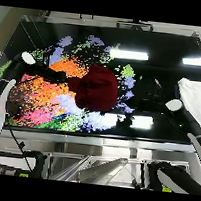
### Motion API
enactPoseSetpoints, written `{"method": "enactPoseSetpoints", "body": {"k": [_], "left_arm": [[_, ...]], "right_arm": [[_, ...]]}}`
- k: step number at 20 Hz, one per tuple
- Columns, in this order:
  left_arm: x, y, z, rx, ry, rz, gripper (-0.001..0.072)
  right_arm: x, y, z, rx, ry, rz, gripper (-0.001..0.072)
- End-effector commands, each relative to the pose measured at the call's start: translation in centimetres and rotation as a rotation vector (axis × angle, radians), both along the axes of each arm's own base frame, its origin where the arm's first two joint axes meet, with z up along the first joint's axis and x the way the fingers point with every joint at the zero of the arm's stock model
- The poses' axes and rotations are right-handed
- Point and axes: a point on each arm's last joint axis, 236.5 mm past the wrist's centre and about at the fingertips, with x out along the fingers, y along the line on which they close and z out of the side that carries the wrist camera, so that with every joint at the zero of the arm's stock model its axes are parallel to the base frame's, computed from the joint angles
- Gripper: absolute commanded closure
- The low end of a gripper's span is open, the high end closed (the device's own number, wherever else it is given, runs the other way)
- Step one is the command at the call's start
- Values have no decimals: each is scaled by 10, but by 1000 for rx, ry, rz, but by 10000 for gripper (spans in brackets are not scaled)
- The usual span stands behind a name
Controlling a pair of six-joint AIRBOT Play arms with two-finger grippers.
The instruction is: Fold the shirts.
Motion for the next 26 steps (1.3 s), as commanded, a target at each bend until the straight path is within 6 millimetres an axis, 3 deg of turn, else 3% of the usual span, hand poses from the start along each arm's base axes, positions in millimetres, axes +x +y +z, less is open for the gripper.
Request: {"method": "enactPoseSetpoints", "body": {"k": [1, 3, 7, 14, 15, 16, 17, 18, 19, 20, 22, 24, 26], "left_arm": [[12, 13, -43, 21, 15, 65, 361], [21, 12, -58, 20, 43, 59, 361], [33, -11, -72, 6, 98, -20, 361], [17, -57, -83, -7, 208, -179, 360], [19, -60, -83, -7, 204, -185, 360], [20, -61, -83, -7, 202, -189, 361], [21, -62, -83, -8, 205, -191, 412], [20, -62, -83, -9, 213, -197, 602], [19, -62, -84, -10, 217, -199, 682], [18, -62, -84, -10, 221, -201, 681], [16, -61, -83, -11, 230, -205, 682], [16, -65, -77, -47, 231, -195, 682], [25, -79, -48, -186, 184, -182, 682]], "right_arm": [[41, 30, -10, 141, -83, 22, 193], [54, 42, -22, 155, -70, 35, 193], [74, 56, -39, 153, -51, 58, 193], [88, 71, -43, 158, -58, 82, 198], [88, 73, -43, 170, -52, 75, 238], [88, 76, -44, 178, -47, 72, 331], [87, 79, -43, 188, -43, 70, 354], [87, 82, -42, 201, -38, 63, 358], [87, 83, -42, 205, -35, 63, 468], [86, 84, -42, 205, -35, 64, 639], [88, 85, -41, 215, -33, 55, 704], [91, 84, -37, 237, -32, 34, 699], [99, 83, -22, 278, -45, -3, 700]]}}
